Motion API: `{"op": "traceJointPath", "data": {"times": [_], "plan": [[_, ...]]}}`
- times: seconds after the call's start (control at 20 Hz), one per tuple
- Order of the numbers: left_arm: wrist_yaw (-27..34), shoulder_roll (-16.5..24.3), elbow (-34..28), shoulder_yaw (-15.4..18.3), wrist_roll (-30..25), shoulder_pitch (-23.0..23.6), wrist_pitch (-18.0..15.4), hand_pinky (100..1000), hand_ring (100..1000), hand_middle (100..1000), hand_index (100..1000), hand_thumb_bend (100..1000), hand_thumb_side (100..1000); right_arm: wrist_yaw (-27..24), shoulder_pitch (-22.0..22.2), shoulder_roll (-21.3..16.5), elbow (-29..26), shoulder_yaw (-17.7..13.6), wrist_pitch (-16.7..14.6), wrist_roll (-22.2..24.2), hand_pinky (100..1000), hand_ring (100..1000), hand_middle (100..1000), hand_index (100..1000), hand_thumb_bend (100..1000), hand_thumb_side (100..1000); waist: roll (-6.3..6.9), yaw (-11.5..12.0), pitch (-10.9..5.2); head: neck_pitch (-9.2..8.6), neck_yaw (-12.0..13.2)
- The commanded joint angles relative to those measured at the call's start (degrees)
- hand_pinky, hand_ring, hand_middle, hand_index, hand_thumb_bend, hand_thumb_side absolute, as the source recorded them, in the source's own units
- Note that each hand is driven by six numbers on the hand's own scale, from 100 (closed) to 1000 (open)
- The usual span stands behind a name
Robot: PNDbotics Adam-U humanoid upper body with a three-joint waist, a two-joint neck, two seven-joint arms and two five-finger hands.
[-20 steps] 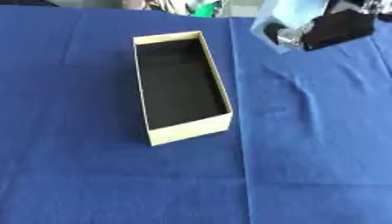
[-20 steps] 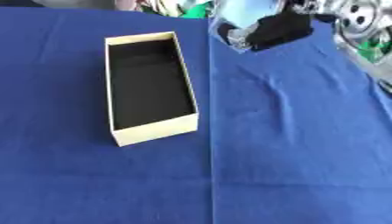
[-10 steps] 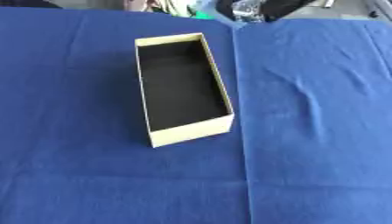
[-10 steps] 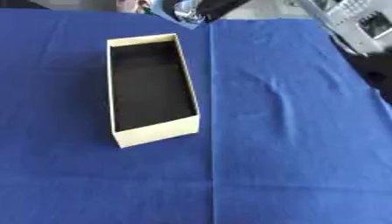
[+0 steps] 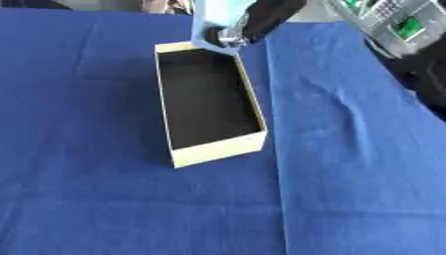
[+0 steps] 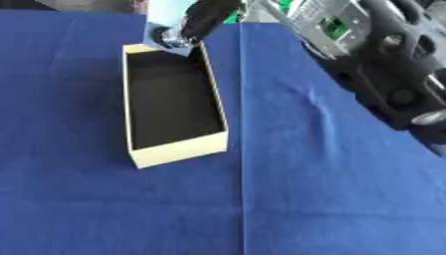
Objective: Pick up objects on the table and place them in the box.
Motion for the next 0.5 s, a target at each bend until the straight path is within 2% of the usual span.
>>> {"op": "traceJointPath", "data": {"times": [0.05,0.25,0.5], "plan": [[0.20,0.44,-1.13,-0.14,-0.26,-0.78,-0.04,540,688,621,722,100,712,0.20,-1.21,0.27,2.36,0.56,4.84,7.66,629,721,557,649,100,394,0.36,0.16,-0.91,-0.03,-0.37],[0.23,0.43,-1.13,-0.20,-0.33,-0.82,-0.03,540,688,621,722,100,712,-0.72,-1.12,0.92,3.66,1.54,2.94,7.67,631,722,557,647,100,399,0.20,0.23,-0.89,0.24,-0.38],[0.30,0.30,-1.13,-0.26,-0.40,-0.89,-0.02,540,688,622,722,100,713,-1.38,-1.00,1.82,4.34,2.94,2.22,7.67,636,729,568,656,100,408,0.08,0.35,-0.85,0.48,-0.65]]}}
